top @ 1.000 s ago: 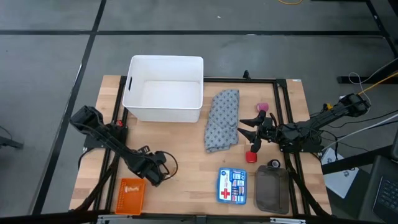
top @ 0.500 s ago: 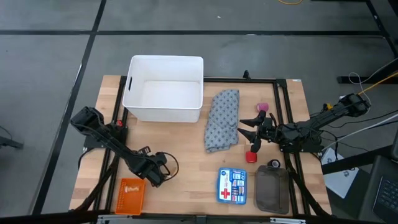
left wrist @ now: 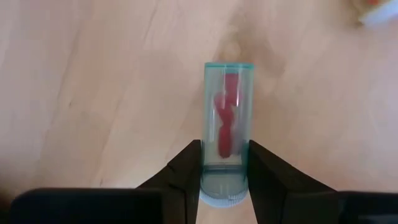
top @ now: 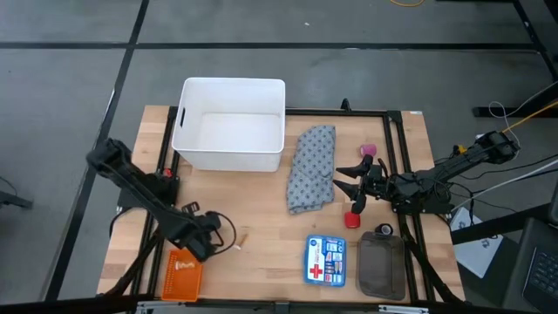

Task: Pick & place medical supplies in basket/bin
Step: Put the blue pill bottle into the orange bin, then put the yellow pill bottle into the orange bin

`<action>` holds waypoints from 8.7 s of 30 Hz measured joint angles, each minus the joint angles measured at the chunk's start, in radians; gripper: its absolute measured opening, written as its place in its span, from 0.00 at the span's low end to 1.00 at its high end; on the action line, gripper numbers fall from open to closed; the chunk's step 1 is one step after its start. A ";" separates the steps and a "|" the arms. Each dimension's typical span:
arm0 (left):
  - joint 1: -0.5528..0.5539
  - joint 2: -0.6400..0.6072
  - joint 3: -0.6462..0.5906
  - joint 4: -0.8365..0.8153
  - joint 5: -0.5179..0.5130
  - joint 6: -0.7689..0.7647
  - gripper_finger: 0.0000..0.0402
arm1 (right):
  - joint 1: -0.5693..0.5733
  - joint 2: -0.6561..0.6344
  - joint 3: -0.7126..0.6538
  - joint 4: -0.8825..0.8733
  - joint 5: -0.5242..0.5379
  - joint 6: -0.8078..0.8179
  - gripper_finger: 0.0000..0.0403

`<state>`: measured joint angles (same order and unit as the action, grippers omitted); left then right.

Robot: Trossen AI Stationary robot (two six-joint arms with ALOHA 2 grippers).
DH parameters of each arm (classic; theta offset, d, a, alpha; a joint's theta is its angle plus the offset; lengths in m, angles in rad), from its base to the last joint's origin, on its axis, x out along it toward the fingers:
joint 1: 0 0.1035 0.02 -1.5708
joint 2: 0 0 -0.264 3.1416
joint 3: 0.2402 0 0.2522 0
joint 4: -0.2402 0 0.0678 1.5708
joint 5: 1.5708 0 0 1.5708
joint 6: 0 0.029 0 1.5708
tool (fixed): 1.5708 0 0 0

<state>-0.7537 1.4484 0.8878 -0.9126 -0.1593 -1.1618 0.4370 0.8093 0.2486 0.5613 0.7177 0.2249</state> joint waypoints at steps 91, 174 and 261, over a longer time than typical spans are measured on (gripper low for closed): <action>0.027 -0.181 0.002 0.275 -0.132 -0.038 0.48 | 0.000 0.000 0.000 0.001 0.000 0.002 0.53; 0.141 0.481 0.529 -0.098 0.061 -0.515 0.45 | 0.000 0.008 0.000 -0.080 -0.359 -0.155 0.53; -0.349 0.534 0.835 -0.575 0.246 -0.961 0.25 | 0.000 0.008 0.000 -0.085 -0.360 -0.148 0.53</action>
<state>-1.1027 1.9826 1.7233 -1.4872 0.0868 -2.1224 0.4370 0.8169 0.2489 0.4761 0.3580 0.0769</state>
